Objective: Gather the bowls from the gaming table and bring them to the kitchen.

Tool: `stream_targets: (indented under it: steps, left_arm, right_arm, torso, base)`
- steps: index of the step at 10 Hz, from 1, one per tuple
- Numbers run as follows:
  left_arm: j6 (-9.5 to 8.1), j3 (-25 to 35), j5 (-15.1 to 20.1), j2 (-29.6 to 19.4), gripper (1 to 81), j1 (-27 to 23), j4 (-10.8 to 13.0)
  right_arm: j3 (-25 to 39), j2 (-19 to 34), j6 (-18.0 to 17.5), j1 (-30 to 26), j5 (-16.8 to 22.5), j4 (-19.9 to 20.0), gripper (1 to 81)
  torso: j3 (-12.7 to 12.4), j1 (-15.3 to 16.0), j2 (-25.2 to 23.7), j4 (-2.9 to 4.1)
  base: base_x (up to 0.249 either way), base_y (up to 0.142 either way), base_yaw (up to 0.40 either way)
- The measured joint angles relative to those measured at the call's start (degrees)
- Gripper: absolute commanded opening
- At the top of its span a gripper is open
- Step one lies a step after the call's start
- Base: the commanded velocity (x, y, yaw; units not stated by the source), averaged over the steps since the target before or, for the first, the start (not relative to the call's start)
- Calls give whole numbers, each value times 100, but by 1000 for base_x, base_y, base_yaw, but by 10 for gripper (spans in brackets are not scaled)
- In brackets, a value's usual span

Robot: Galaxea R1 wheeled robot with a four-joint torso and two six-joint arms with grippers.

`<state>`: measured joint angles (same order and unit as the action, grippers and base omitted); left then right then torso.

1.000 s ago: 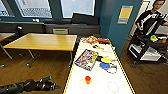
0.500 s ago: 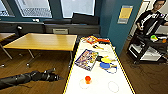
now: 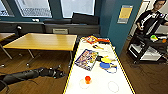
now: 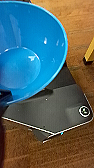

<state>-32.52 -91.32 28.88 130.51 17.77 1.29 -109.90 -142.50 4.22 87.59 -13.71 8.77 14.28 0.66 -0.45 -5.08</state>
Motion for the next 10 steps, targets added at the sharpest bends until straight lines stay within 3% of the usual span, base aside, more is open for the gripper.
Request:
stream_targets:
  steps: [1,3,10]
  left_arm:
    - [-232,-269,85,48,811,-35,2]
    - [-501,-625,245,341,811,-196,46]
    - [-592,-906,596,1571,811,-332,551]
  right_arm:
    - [-27,-37,2,-16,38,0,10]
    - [-90,-76,0,-51,71,0,10]
    - [-333,-205,-4,-96,197,0,10]
  torso:
    - [2,0,0,0]
    - [2,0,0,0]
    - [2,4,2,0]
  base:
    - [0,0,0]
    - [0,0,0]
    - [0,0,0]
